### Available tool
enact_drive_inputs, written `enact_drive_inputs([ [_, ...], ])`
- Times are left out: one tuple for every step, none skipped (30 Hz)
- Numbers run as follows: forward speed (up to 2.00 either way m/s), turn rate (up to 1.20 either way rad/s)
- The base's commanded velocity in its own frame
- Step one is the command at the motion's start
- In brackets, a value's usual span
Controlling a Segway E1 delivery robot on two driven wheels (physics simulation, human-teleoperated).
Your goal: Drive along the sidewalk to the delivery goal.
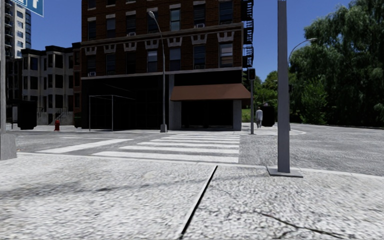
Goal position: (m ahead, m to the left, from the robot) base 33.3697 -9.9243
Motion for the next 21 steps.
enact_drive_inputs([
  [2.00, 0.00],
  [2.00, 0.00],
  [2.00, 0.00],
  [2.00, 0.00],
  [2.00, 0.00],
  [2.00, 0.00],
  [2.00, 0.00],
  [2.00, 0.00],
  [2.00, 0.00],
  [2.00, 0.00],
  [2.00, 0.00],
  [2.00, 0.00],
  [2.00, 0.00],
  [2.00, 0.00],
  [2.00, 0.00],
  [2.00, 0.00],
  [2.00, 0.00],
  [2.00, 0.00],
  [2.00, 0.00],
  [2.00, 0.00],
  [2.00, 0.00],
])
